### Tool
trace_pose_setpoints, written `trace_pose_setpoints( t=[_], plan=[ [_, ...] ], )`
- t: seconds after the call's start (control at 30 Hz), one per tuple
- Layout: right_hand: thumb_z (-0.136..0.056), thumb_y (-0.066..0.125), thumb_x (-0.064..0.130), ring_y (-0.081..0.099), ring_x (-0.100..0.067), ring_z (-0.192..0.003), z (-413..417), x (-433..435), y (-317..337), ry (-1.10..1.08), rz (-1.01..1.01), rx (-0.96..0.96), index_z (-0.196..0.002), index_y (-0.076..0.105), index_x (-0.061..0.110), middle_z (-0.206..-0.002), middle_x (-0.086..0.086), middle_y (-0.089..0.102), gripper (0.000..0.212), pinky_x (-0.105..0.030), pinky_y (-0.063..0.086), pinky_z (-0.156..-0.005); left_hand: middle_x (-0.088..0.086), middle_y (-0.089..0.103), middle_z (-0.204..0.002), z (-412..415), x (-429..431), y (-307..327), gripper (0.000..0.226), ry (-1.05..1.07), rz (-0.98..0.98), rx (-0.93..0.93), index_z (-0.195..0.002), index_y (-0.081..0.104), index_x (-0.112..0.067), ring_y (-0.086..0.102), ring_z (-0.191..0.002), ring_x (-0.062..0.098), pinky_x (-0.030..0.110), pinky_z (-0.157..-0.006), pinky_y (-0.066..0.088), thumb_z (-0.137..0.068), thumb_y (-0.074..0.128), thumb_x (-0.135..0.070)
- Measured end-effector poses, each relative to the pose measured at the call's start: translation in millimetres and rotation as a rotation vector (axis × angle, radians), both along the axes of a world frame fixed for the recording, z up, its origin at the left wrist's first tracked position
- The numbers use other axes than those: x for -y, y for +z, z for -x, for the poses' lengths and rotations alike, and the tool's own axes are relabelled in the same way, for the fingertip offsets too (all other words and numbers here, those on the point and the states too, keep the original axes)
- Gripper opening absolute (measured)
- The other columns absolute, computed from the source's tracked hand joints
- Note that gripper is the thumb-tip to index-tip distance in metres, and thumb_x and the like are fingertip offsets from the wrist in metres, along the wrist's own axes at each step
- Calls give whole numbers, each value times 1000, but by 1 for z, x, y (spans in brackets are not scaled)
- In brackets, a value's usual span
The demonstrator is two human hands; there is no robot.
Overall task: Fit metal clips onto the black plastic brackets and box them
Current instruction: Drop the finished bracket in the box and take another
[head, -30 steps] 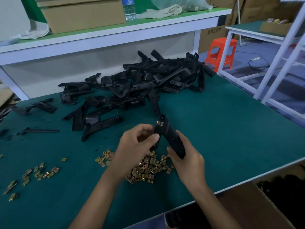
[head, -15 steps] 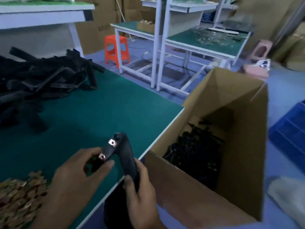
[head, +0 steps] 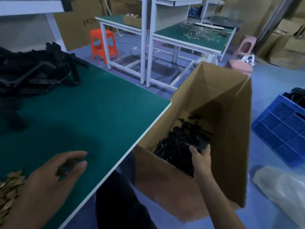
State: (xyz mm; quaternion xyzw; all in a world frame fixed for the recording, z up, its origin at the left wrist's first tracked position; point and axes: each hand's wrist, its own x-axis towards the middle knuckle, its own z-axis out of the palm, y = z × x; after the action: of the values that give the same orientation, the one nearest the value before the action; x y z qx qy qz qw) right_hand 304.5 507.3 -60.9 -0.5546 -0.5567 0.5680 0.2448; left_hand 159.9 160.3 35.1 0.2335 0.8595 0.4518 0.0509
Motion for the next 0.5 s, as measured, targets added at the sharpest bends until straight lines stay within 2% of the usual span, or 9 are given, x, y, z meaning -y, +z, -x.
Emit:
trace_pose_setpoints(
  t=[0.07, 0.13, 0.17, 0.23, 0.3, 0.37, 0.5],
  plan=[
    [-102, 59, 31, 48, -23, -136, 15, 22, -4, 148, -127, -39, -159, 25, 32, -155, 4, 43, 66, -36, 45, -96, -36, 67, -93, 7, 14, -5, 20, 78, -8, 17, -94, 70, -41, 62, -84, -14, -5, -70, 38, -86, 74, -23],
    [-102, 59, 31, 60, -6, -117, 37, 57, -4, 335, -270, -122, -136, 48, 46, -127, 21, 61, 39, -25, 48, -86, -26, 71, -86, 20, 33, -12, 21, 162, -6, 72, -95, 71, -38, 64, -77, -10, 0, -64, 42, -90, 73, -17],
    [-101, 60, 32, 62, 1, -109, 51, 77, 2, 436, -339, -155, -124, 53, 52, -114, 25, 66, 31, -19, 49, -83, -21, 73, -84, 27, 43, -13, 19, 206, 7, 91, -96, 71, -37, 64, -77, -9, 3, -63, 44, -92, 71, -18],
    [-99, 60, 35, 62, 9, -99, 78, 121, 16, 620, -439, -226, -119, 59, 48, -104, 28, 67, 24, -9, 47, -81, -20, 71, -94, 41, 65, -14, 15, 288, 65, 111, -100, 70, -39, 63, -86, -9, 11, -72, 47, -96, 66, -24],
    [-96, 61, 32, 64, 6, -94, 104, 166, 26, 796, -504, -298, -120, 64, 37, -100, 24, 69, 24, -6, 44, -81, -23, 67, -104, 56, 92, -15, 13, 382, 118, 106, -104, 68, -39, 60, -95, -8, 21, -82, 47, -98, 63, -30],
    [-96, 65, 20, 64, 5, -87, 127, 201, 29, 919, -522, -333, -117, 67, 31, -97, 24, 69, 24, -5, 42, -77, -19, 68, -108, 70, 116, -17, 13, 478, 135, 52, -106, 69, -34, 61, -100, -3, 24, -88, 48, -98, 63, -26],
    [-97, 65, 17, 60, -6, -73, 163, 239, 30, 1062, -476, -321, -117, 70, 25, -78, 4, 69, 22, -10, 40, -65, 6, 67, -121, 92, 159, -24, 24, 702, 291, -146, -117, 71, -12, 57, -119, 24, 32, -105, 38, -93, 68, -14]
  ],
)
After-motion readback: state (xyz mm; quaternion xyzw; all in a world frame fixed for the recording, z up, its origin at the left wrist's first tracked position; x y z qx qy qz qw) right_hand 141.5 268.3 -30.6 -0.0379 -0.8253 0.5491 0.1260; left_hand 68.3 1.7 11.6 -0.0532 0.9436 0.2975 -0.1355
